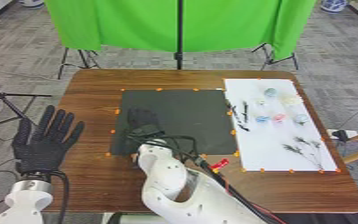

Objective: Arrange flowers

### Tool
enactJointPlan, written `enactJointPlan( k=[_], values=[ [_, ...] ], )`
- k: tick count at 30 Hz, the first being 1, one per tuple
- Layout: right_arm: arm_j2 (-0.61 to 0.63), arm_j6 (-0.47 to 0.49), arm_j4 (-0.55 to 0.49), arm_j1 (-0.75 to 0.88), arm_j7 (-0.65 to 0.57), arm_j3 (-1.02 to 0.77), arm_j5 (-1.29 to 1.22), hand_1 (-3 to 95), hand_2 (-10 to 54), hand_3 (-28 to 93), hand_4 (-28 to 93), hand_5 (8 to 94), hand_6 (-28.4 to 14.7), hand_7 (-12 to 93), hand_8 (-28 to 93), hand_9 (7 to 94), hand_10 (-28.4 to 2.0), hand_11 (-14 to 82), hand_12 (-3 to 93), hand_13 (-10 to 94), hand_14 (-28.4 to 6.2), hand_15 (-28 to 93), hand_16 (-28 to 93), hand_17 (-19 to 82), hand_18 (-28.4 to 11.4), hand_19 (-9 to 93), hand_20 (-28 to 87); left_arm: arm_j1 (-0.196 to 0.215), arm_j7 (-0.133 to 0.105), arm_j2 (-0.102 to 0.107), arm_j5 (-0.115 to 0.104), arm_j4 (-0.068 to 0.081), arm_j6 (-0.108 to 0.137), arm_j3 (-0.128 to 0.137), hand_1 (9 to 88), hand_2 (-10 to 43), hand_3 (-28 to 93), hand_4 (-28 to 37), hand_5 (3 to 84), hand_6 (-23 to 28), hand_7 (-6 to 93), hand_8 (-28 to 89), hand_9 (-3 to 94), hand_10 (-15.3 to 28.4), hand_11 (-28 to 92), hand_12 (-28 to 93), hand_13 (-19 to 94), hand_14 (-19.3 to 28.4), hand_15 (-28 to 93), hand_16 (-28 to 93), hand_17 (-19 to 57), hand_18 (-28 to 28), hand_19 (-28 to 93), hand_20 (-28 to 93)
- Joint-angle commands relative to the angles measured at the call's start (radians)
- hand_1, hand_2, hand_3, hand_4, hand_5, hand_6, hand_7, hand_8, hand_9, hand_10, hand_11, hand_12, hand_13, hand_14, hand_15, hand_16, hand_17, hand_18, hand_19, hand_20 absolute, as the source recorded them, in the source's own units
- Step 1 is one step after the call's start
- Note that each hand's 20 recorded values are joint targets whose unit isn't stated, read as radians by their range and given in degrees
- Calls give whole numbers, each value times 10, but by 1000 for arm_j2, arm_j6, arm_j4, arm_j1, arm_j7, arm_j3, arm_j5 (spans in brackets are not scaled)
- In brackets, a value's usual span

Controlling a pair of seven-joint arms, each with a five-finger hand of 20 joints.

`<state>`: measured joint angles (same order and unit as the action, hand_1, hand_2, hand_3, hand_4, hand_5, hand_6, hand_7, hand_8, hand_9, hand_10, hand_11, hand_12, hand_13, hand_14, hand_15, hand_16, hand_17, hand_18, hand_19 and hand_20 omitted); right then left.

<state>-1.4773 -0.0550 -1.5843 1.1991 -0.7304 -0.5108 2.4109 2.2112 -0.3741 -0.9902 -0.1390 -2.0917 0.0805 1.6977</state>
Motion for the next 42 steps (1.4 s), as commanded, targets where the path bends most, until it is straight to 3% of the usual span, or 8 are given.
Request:
enactJointPlan(
  k=[1, 10, 13, 20, 25, 29, 34, 42],
  values=[
    [-24, 68, 11, 33, 17, -30, 42, 560, -95, 700, -230, 729, -24, 397, 221, 848, -108, 210, 513, 799, -79, 498, 487, 501, -253, 932, 374, 2, 13, 4, -5, 18, -13, -17, 251, 160, 705, -283, 425, 64, 161, -95, 389, 152, 222, 136, 304, 148, 364, -42, -47, 148, 353, 166],
    [-13, 17, 20, 27, 13, -26, 58, 518, -95, 694, -268, 674, -44, 326, 187, 789, -137, 280, 454, 779, -108, 536, 404, 486, -255, 932, 358, -9, 16, 5, -12, 24, -5, -29, 249, 160, 709, -283, 425, 64, 162, -96, 389, 151, 221, 136, 303, 147, 364, -42, -47, 148, 353, 167],
    [-8, 0, 16, 29, 10, -22, 52, 466, -95, 744, -282, 675, -60, 266, -41, 771, -155, 344, 397, 776, -113, 554, 373, 482, -256, 932, 362, -4, -3, 7, -24, 22, -12, -29, 247, 156, 712, -283, 425, 65, 164, -95, 388, 150, 223, 137, 301, 147, 364, -41, -47, 148, 354, 167],
    [21, -24, -15, 16, 30, -7, 40, 408, -95, 736, -283, 658, -71, 237, -65, 742, -178, 423, 321, 749, -125, 588, 373, 475, -257, 932, 366, 5, -3, 3, -32, 15, 16, -23, 236, 136, 723, -283, 426, 67, 166, -94, 386, 151, 225, 139, 302, 149, 364, -41, -48, 149, 353, 167],
    [38, 159, -84, 38, 209, -62, -3, 287, 8, 742, -218, 595, -81, 229, -77, 557, -255, 329, 245, 494, -228, 660, 260, 326, -282, 883, 346, 5, -6, 2, -34, 11, 24, -25, 239, 139, 720, -283, 428, 69, 168, -94, 388, 151, 228, 141, 303, 150, 369, -40, -48, 150, 353, 168],
    [26, 353, -121, 52, 249, -86, 26, 244, 61, 734, -224, 544, -49, 208, -91, 433, -271, 192, 201, 307, -256, 598, 179, 205, -283, 778, 346, 8, -7, 4, -28, 9, 20, -27, 241, 142, 719, -283, 430, 69, 170, -95, 389, 152, 232, 141, 305, 149, 374, -40, -48, 151, 356, 170],
    [-6, 502, -115, 61, 212, -116, 8, 222, 101, 647, -226, 489, -34, 167, -91, 396, -282, 131, 198, 265, -271, 609, 186, 201, -284, 789, 429, 2, -3, 8, -27, 11, 24, -38, 240, 143, 720, -283, 429, 69, 171, -96, 390, 153, 234, 140, 305, 148, 376, -41, -49, 151, 362, 174],
    [-13, 554, -103, 55, 176, -121, -1, 211, 109, 637, -215, 494, -66, 126, -83, 423, -283, 174, 214, 273, -283, 664, 212, 221, -284, 802, 496, 1, -1, 2, -16, 13, 32, -36, 239, 144, 719, -283, 429, 70, 169, -95, 389, 153, 235, 139, 305, 151, 385, -42, -46, 152, 364, 177]
  ],
)
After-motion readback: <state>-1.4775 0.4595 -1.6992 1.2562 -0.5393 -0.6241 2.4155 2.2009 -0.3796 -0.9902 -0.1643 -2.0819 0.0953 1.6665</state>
